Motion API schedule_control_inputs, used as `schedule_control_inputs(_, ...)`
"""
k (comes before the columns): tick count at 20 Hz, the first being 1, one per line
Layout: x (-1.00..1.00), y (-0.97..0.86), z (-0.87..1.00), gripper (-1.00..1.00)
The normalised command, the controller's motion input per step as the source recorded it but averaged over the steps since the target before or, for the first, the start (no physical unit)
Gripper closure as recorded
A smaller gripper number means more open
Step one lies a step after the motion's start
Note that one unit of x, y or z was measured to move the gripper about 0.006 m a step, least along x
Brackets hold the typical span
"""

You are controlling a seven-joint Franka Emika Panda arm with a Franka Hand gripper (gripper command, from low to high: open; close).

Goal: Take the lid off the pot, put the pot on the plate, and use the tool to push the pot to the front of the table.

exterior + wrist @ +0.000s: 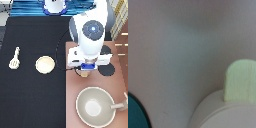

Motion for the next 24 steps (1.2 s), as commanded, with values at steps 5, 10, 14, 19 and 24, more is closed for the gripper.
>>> schedule_control_inputs(5,-0.61,-0.01,-0.06,-1.00)
schedule_control_inputs(10,-0.76,0.00,-0.04,-1.00)
schedule_control_inputs(14,-0.63,0.01,-0.29,1.00)
schedule_control_inputs(19,-0.21,0.20,-0.42,1.00)
schedule_control_inputs(24,-0.02,0.20,0.02,1.00)
